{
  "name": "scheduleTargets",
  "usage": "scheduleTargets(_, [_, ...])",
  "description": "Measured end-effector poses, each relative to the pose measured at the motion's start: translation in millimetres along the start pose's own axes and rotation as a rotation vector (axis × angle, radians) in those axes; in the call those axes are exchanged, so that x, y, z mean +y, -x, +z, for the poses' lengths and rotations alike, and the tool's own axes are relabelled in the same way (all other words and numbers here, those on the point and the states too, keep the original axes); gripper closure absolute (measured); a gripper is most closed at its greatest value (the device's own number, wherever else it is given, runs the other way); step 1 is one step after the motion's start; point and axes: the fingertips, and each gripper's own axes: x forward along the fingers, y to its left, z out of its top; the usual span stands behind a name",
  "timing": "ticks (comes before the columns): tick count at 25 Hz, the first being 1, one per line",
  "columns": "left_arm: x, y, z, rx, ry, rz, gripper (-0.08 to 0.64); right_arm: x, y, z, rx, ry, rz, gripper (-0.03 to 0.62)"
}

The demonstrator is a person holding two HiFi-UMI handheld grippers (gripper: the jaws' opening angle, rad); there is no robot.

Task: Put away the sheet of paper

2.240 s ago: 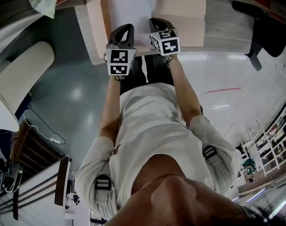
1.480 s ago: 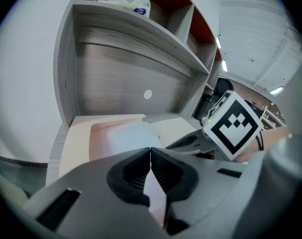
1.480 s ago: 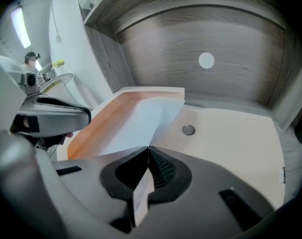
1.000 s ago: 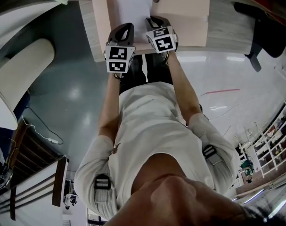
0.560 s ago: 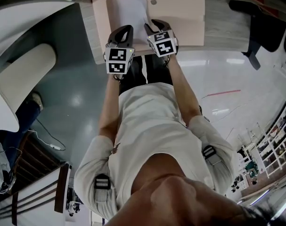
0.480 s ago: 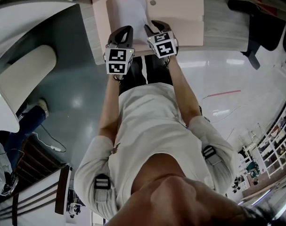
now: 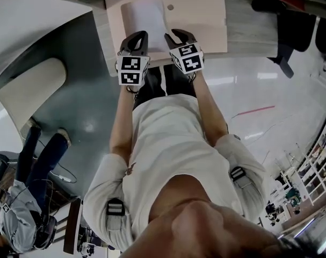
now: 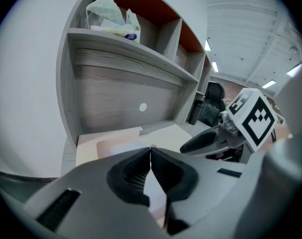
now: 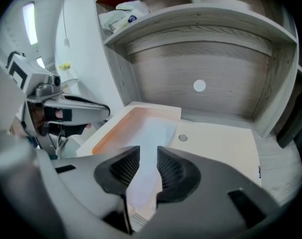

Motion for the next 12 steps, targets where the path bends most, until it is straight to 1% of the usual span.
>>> scheduleTargets(3, [1.7, 8.9, 12.1, -0.029, -0.011, 0.002, 0.538, 7.0, 18.2, 18.6, -0.057, 0.012, 0.009, 0.484])
scheduleTargets(8, [4.2, 36.4, 50.9, -0.123, 0.0, 0.002, 0.538, 21.8, 56.8, 61.6, -0.196, 0.032, 0.046, 0.539])
scheduleTargets(12, [4.0, 62.7, 79.3, -0.193, -0.028, 0.017, 0.538, 32.8, 88.3, 91.7, -0.303, 0.061, 0.051, 0.558])
